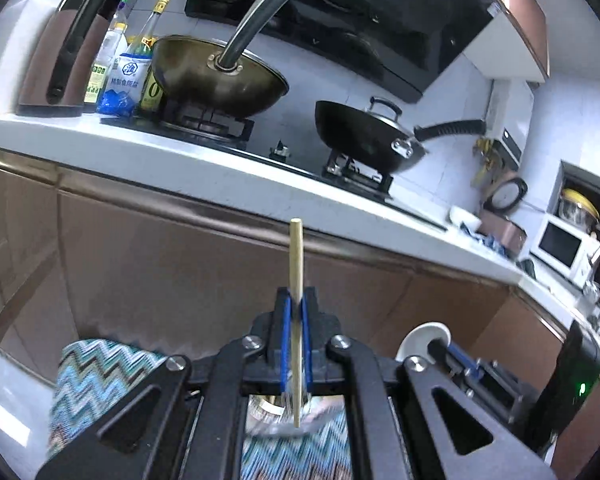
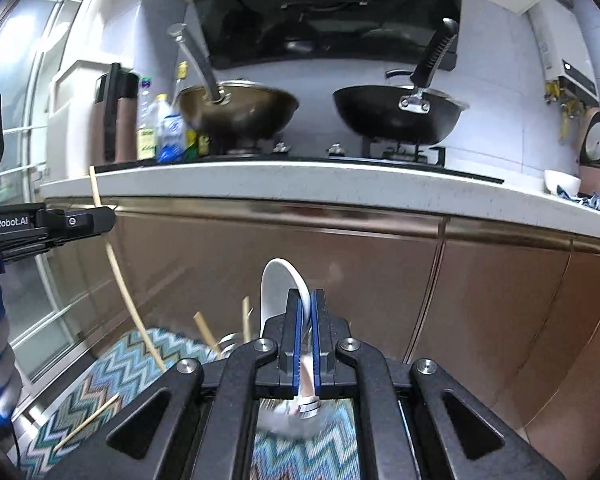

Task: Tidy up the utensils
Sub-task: 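Carry chopstick and spoon to the clear holder while both tools open to drop them in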

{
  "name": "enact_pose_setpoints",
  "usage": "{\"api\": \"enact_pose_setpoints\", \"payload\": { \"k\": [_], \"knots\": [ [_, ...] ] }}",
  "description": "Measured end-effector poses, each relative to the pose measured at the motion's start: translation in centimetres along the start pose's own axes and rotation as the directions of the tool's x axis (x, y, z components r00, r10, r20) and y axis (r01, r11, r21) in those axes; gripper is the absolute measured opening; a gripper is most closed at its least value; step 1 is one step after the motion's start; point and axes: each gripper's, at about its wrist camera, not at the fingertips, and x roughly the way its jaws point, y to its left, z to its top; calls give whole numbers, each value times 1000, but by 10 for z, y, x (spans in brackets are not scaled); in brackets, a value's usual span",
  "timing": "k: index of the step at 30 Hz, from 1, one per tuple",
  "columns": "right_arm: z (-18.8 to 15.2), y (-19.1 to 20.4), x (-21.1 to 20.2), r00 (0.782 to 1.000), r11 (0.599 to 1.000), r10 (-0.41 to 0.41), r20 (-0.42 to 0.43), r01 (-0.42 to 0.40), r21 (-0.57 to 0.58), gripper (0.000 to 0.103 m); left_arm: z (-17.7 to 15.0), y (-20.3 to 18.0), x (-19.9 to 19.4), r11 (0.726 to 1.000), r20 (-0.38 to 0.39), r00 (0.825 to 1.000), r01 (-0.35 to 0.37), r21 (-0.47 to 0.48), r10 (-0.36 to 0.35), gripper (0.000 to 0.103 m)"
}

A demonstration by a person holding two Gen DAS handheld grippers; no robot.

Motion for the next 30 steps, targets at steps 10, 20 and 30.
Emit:
{"api": "enact_pose_setpoints", "payload": {
  "k": [10,20,30],
  "knots": [
    [-21,-7,58,1000,1000,-30,-1,30,3,4,-29,-4,92,995,10,996,-90,36,89,5],
    [-63,-8,86,1000,1000,1,-25,-1,13,7,-70,-2,127,986,23,991,-133,100,132,6],
    [-51,-7,48,1000,1000,0,19,-1,6,18,-58,-5,78,984,75,991,-124,131,115,20]
  ]
}}
